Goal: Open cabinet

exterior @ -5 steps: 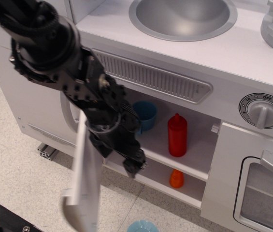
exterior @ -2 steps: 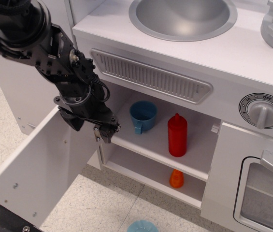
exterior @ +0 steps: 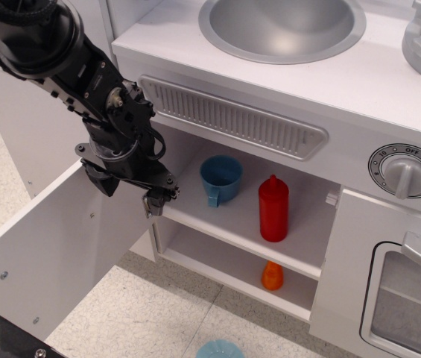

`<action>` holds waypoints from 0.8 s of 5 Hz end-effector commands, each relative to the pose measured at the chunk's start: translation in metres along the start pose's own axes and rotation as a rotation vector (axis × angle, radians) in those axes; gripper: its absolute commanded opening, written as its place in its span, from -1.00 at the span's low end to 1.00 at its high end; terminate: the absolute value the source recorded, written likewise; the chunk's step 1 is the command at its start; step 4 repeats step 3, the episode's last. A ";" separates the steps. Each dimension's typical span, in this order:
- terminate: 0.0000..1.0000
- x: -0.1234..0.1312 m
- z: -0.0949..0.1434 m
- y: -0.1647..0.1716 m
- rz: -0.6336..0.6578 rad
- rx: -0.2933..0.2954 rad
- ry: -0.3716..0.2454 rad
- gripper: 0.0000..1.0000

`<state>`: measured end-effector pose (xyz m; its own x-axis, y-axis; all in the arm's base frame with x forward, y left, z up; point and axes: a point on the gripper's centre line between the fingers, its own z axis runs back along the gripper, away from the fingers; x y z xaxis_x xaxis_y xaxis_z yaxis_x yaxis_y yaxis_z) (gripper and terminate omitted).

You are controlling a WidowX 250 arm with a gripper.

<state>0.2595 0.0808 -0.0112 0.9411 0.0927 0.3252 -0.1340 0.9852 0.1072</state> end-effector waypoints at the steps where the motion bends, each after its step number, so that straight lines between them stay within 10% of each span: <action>1: -1.00 0.004 0.008 0.004 -0.007 0.004 -0.022 1.00; 2: -1.00 0.004 0.008 0.004 -0.007 0.004 -0.022 1.00; 3: 1.00 0.004 0.008 0.004 -0.007 0.004 -0.022 1.00; 4: 1.00 0.004 0.008 0.004 -0.007 0.004 -0.022 1.00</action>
